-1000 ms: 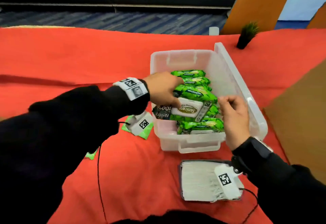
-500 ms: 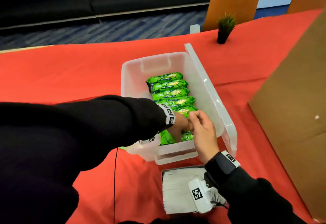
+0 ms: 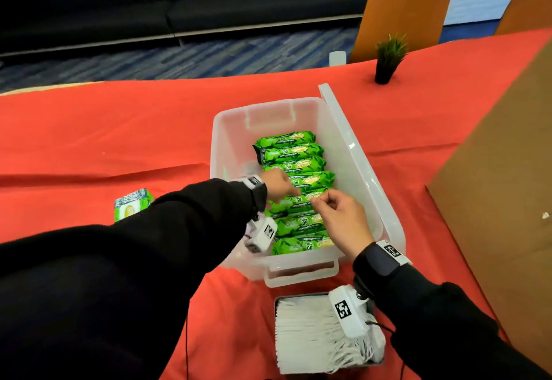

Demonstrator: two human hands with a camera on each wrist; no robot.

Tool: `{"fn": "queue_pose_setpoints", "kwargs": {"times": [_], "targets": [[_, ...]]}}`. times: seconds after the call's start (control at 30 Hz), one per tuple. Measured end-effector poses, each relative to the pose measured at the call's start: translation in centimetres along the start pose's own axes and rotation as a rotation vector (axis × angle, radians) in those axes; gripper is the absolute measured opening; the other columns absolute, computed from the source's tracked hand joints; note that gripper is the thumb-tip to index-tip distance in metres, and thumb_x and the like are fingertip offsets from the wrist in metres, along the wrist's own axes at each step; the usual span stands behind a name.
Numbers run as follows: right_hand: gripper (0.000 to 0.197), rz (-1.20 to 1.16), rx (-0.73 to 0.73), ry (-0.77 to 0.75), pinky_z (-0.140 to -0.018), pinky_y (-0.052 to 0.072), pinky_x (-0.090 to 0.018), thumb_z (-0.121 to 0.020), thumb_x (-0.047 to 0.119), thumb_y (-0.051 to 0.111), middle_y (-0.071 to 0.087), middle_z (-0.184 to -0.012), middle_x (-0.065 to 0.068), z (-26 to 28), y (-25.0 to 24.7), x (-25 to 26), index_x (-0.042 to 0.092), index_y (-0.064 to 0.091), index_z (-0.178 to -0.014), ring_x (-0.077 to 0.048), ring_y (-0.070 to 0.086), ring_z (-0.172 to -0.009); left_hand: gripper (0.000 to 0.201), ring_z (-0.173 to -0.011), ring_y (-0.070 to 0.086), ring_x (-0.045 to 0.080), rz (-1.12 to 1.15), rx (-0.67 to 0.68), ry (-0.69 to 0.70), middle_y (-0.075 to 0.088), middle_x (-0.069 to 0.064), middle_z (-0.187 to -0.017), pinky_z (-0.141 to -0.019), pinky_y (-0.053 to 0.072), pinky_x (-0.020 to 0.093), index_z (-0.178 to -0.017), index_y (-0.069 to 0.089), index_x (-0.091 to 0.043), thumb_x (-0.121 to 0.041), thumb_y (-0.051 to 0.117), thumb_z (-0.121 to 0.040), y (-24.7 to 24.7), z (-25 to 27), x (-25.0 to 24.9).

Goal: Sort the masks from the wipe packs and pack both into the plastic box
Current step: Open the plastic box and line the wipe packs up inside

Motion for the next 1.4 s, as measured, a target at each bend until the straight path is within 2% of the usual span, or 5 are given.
{"fn": "queue_pose_setpoints", "kwargs": {"times": [0.17, 0.4, 0.83, 1.3, 1.4], "targets": [[0.029, 0.129, 0.014, -0.059, -0.058, 0.037, -0.025, -0.096, 0.029, 0.065, 0.058, -0.062, -0.005, -0.3, 0.4, 0.2, 0.012, 0.060, -0.074, -0.014, 0.048, -0.059, 0.064, -0.142, 0.041, 0.037, 0.462, 0.040, -0.220, 0.034, 0.015, -0.160, -0.084, 0.049, 0.039, -0.156, 0.027, -0.005, -0.040, 0.046, -0.106, 0.9, -0.7, 4.8], [0.026, 0.033, -0.013, 0.009, -0.061, 0.038, -0.030, -0.096, 0.024, 0.065, 0.051, -0.060, 0.001, -0.4, 0.1, -0.2, 0.011, 0.062, -0.073, -0.014, 0.044, -0.061, 0.104, -0.153, 0.022, 0.032, 0.941, 0.144, -0.257, 0.015, 0.017, -0.168, -0.124, 0.020, 0.048, -0.161, 0.015, -0.014, -0.070, 0.061, -0.086, 8.4, -1.9, 7.3], [0.026, 0.274, 0.110, -0.003, -0.061, 0.040, -0.033, -0.091, 0.028, 0.069, 0.057, -0.057, -0.004, -0.7, 0.8, -0.5, 0.013, 0.061, -0.072, -0.013, 0.048, -0.056, 0.077, -0.145, 0.038, 0.034, 1.030, 0.059, -0.265, 0.030, 0.017, -0.162, -0.118, 0.032, 0.038, -0.158, 0.025, -0.009, -0.063, 0.035, -0.102, 7.4, -1.6, 8.5], [0.027, 0.810, 0.349, -0.087, -0.065, 0.047, -0.037, -0.090, 0.043, 0.052, 0.065, -0.075, -0.003, 0.3, 3.4, -0.7, 0.019, 0.056, -0.081, -0.031, 0.062, -0.081, 0.118, -0.117, 0.064, 0.032, 1.140, -0.132, -0.375, 0.065, 0.008, -0.133, -0.106, 0.048, 0.051, -0.136, 0.057, -0.016, -0.096, 0.067, -0.050, 11.0, -12.0, 13.9], [0.029, 0.812, 0.371, -0.082, -0.061, 0.044, -0.037, -0.089, 0.044, 0.050, 0.061, -0.070, -0.002, 0.1, 3.7, -0.8, 0.018, 0.052, -0.077, -0.031, 0.060, -0.077, 0.046, -0.098, 0.068, 0.029, 1.364, -0.087, -0.285, 0.072, 0.007, -0.103, -0.087, 0.056, 0.044, -0.115, 0.064, -0.016, -0.058, 0.057, -0.097, 7.3, -5.9, 8.8]]}}
Point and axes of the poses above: each hand's wrist, its own z-axis away from the middle knuckle, its own y-axis out of the palm, x = y × z, the point moved 7 cm from there along -z, towards the middle knuckle
